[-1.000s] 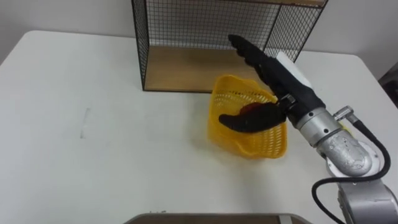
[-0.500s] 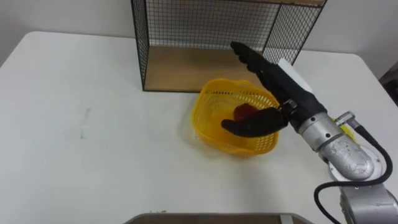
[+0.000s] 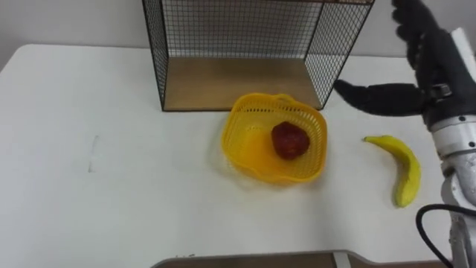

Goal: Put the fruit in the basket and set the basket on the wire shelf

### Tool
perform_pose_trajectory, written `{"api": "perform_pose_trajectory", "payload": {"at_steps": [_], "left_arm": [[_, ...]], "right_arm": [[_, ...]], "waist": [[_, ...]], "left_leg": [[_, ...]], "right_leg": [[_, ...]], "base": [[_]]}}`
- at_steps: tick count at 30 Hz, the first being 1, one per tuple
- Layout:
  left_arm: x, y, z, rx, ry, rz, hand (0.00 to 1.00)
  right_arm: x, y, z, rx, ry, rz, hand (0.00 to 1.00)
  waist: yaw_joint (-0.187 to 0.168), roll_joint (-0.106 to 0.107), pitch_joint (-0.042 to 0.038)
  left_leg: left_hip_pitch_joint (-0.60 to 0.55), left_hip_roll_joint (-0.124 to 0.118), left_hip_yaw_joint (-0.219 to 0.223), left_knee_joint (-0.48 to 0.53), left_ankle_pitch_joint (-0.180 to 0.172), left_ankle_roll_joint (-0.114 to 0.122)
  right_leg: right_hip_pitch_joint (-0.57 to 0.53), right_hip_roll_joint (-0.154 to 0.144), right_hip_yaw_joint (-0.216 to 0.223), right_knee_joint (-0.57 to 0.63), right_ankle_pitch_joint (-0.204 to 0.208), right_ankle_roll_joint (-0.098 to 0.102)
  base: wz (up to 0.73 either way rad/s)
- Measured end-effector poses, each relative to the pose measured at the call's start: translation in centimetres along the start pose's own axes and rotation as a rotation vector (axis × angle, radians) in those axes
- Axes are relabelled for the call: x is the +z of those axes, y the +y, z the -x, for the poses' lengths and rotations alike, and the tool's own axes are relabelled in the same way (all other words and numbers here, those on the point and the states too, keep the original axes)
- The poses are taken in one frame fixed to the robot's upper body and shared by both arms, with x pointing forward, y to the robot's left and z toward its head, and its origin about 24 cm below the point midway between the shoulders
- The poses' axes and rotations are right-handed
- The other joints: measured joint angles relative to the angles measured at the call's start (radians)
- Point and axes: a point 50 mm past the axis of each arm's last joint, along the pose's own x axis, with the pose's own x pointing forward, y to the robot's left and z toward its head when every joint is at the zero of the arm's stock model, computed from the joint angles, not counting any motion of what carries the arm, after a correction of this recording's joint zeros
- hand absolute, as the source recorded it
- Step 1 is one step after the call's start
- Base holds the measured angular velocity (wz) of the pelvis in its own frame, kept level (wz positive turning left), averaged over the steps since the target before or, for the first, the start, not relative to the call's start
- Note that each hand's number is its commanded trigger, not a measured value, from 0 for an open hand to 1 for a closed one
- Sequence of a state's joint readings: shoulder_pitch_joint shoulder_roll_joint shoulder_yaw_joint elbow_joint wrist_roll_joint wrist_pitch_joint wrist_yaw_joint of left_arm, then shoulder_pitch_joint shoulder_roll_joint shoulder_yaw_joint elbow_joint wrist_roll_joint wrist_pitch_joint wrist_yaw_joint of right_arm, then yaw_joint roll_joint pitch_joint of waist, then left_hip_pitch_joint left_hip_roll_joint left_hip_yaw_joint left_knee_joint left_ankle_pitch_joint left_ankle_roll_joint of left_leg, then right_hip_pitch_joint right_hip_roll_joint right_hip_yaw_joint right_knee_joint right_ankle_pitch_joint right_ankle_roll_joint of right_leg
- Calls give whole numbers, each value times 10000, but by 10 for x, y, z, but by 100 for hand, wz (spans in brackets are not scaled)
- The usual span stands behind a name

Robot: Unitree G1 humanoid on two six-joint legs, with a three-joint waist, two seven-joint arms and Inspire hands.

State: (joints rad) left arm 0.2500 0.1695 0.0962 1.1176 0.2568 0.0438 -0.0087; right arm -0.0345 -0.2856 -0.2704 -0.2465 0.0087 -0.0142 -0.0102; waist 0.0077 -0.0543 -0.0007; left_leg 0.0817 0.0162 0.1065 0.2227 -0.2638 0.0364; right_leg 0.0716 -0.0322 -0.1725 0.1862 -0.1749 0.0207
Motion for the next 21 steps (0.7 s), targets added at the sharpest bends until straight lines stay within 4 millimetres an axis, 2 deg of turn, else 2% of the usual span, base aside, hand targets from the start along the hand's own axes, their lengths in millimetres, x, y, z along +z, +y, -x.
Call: {"api": "perform_pose_trajectory", "payload": {"at_steps": [5,9,11,13,15,18,21], "left_arm": [[-3,0,0,30,79,45,0],[-2,1,0,22,103,-5,0],[-2,1,0,21,194,-12,0],[-2,1,0,2,262,-12,0],[-3,2,0,14,367,85,0],[-2,4,0,10,414,163,0],[-2,6,0,11,474,170,0]], "right_arm": [[-4,-8,1,-942,111,130,0],[-28,-19,3,-1656,1075,1252,0],[-43,-21,6,-1789,1790,1457,0],[-61,-22,11,-1799,2714,1513,0],[-69,-22,13,-1797,3147,1385,0],[-76,-19,16,-1601,3562,1253,0],[-91,-18,19,-1321,4244,1401,0]], "waist": [[-296,53,9],[-337,37,11],[-334,-14,16],[-317,-93,53],[-273,-167,64],[-254,-314,37],[-228,-473,-28]], "left_leg": [[5,1,22,0,0,0],[4,-6,27,-20,0,0],[6,-70,27,-29,0,0],[-9,-62,24,-40,0,0],[-15,-8,23,-60,0,1],[-18,-5,21,-87,0,0],[-1,-5,0,-9,0,0]], "right_leg": [[-12,-2,70,10,1,-1],[-23,3,46,25,1,-2],[-23,2,41,30,1,-2],[-50,-2,41,35,0,-2],[-66,0,44,26,1,-2],[-81,5,44,11,1,-2],[-58,-1,26,-18,1,-2]], "base": [[-1],[0],[0],[0],[0],[0],[1]]}}
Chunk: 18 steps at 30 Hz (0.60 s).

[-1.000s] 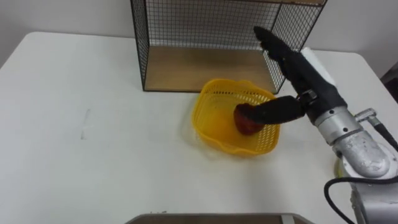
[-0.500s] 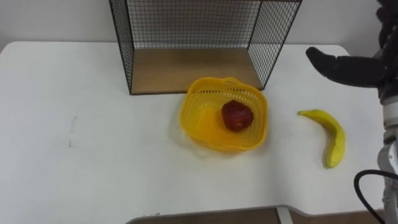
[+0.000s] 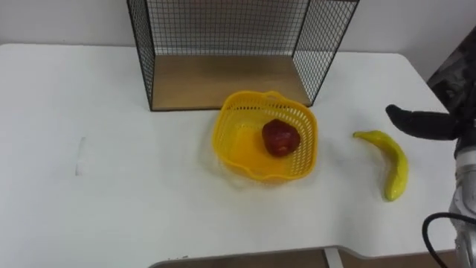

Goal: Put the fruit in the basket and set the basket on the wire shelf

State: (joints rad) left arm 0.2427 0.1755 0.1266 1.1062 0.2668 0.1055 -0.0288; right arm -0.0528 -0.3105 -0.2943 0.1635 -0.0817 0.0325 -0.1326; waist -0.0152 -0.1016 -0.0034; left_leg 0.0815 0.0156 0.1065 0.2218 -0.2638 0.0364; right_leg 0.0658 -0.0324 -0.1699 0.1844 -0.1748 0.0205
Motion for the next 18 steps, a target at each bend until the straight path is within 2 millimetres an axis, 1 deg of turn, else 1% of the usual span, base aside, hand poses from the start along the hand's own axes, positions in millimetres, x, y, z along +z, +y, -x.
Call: {"api": "perform_pose_trajectory", "payload": {"at_steps": [1,2,5,6,8,10,12,13,15,17,18], "left_arm": [[0,1,0,30,5,-5,0],[0,1,0,43,4,-6,0],[0,2,1,34,39,1,0],[0,2,1,34,18,-1,0],[4,3,1,15,-108,4,0],[4,2,1,-82,-140,2,0],[4,2,1,-89,-129,-8,0],[4,3,1,-81,-117,32,0],[3,3,1,-96,-74,71,0],[1,3,1,-129,35,107,0],[0,4,1,-159,91,187,0]], "right_arm": [[-7,1,0,149,377,83,0],[-11,2,0,215,547,113,0],[-25,5,-1,520,1234,135,0],[-31,7,-1,668,1570,170,0],[-41,8,0,872,2024,236,0],[-52,12,3,1300,2523,279,0],[-61,15,6,1645,2911,290,0],[-67,16,8,1800,3203,317,0],[-73,18,9,2044,3585,490,0],[-74,20,8,2198,3674,572,0],[-76,19,8,2254,3765,659,0]], "waist": [[4,-6,-1],[9,-17,-8],[-9,27,4],[-38,58,-1],[-52,139,18],[-50,293,23],[-46,344,24],[-42,348,24],[-33,331,34],[-34,311,41],[-24,289,31]], "left_leg": [[10,1,-4,6,0,0],[13,-1,-5,6,0,0],[22,-14,-11,8,0,0],[27,-16,-22,8,0,0],[44,-12,-30,6,0,0],[89,-8,-35,-15,8,-7],[110,-6,-28,-28,26,-14],[112,-6,-27,-28,36,-18],[108,-8,-23,-26,53,-21],[118,-8,-20,-8,55,-21],[135,-8,-20,-7,55,-20]], "right_leg": [[20,-2,15,-8,0,0],[21,-3,21,-7,1,0],[41,-19,-15,-21,1,2],[46,-20,-16,-21,2,2],[62,-17,-16,-21,1,2],[77,-13,-16,1,1,1],[82,-12,-15,16,1,1],[79,-12,-15,27,1,0],[49,-14,-8,51,3,-3],[27,-14,-6,40,10,-14],[40,-11,-3,30,11,-17]], "base": [[0],[0],[0],[0],[0],[0],[0],[0],[0],[0],[0]]}}
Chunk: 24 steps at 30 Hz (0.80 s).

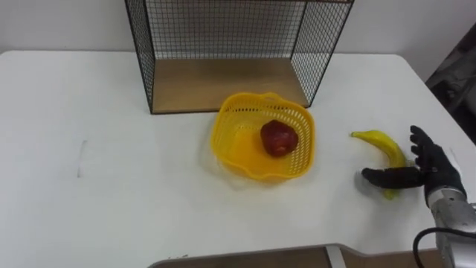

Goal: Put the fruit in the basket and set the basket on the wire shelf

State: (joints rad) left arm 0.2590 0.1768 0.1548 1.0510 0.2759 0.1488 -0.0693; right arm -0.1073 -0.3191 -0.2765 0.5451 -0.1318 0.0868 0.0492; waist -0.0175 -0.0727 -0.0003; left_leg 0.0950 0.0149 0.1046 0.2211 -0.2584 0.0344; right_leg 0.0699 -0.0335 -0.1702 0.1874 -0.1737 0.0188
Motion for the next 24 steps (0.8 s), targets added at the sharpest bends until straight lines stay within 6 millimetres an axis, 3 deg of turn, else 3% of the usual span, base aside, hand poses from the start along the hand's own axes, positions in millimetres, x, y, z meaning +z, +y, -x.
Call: {"api": "perform_pose_trajectory", "payload": {"at_steps": [9,10,11,12,15,18,24], "left_arm": [[-6,6,1,140,260,220,0],[-6,7,1,187,267,228,0],[-6,8,1,218,272,224,0],[-6,9,1,261,278,216,0],[-8,11,1,332,324,189,0],[-10,11,1,330,393,108,0],[-15,11,2,315,656,-45,0]], "right_arm": [[-22,0,-6,497,910,275,0],[-24,0,-6,516,945,300,8],[-25,0,-6,525,970,299,73],[-27,0,-6,555,1037,287,100],[-30,-2,-6,623,1206,829,100],[-32,-12,-6,304,1357,1535,100],[-38,-19,-5,148,1735,2313,100]], "waist": [[-5,-266,-49],[-1,-262,-50],[-1,-260,-51],[-1,-259,-52],[40,-213,-69],[172,-94,-139],[302,-61,-151]], "left_leg": [[-37,-11,-313,6,-7,-3],[6,-20,-345,7,-7,-2],[37,-21,-355,8,-7,-2],[80,-22,-384,14,-7,-2],[182,-23,-398,9,-9,-1],[277,-16,-416,7,-12,-2],[428,1,-585,38,-23,-24]], "right_leg": [[265,-16,-344,-21,17,-23],[321,-22,-373,-23,17,-23],[360,-23,-388,-26,17,-23],[421,-29,-432,-33,17,-23],[484,-19,-434,-71,20,-23],[625,3,-434,-180,53,-27],[855,20,-590,-188,53,-28]], "base": [[10],[8],[8],[5],[1],[0],[8]]}}
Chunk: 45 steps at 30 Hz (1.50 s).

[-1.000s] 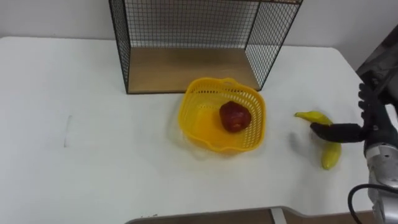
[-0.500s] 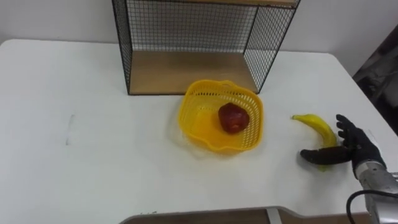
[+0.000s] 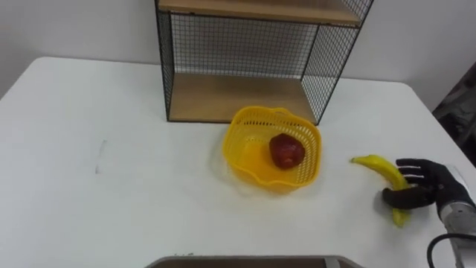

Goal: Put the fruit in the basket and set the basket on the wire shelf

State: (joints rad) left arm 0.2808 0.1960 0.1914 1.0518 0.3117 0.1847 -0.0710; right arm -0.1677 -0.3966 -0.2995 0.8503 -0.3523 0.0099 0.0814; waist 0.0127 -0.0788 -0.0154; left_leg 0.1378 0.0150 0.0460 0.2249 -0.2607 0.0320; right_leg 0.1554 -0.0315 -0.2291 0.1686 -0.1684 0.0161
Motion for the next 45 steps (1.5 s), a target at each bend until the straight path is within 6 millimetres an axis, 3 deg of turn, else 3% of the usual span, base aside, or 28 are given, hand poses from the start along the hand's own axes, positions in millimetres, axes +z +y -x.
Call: {"api": "perform_pose_trajectory", "payload": {"at_steps": [17,24,30,33,36,45], "left_arm": [[5,1,0,19,-79,-61,0],[18,1,-1,46,-455,-162,0],[21,-2,-1,-46,-563,-226,0],[20,-5,-1,-120,-563,-193,0],[24,-6,-1,-150,-761,-122,0],[30,-8,0,158,-1250,-69,0]], "right_arm": [[-11,-1,3,-433,583,533,100],[-3,-2,3,-616,321,422,100],[30,2,14,-490,-1031,567,100],[59,6,28,-540,-2531,513,100],[88,-2,40,-877,-3912,250,100],[136,-20,73,-2306,-6524,3,100]], "waist": [[186,-52,11],[198,-104,41],[208,-34,112],[44,136,162],[-20,238,138],[158,34,119]], "left_leg": [[-44,44,-97,120,-34,-57],[-212,35,-70,121,-34,-56],[-475,46,356,82,-22,-59],[-548,50,463,-1,-5,-32],[-585,48,581,-44,20,-13],[-561,58,613,-50,28,-15]], "right_leg": [[49,55,-153,-3,10,-17],[-76,51,-66,13,9,-16],[-614,77,344,180,25,-43],[-739,49,386,183,25,-42],[-879,20,385,210,23,-39],[-900,39,499,164,22,-37]], "base": [[0],[-2],[-21],[-8],[-5],[-2]]}}
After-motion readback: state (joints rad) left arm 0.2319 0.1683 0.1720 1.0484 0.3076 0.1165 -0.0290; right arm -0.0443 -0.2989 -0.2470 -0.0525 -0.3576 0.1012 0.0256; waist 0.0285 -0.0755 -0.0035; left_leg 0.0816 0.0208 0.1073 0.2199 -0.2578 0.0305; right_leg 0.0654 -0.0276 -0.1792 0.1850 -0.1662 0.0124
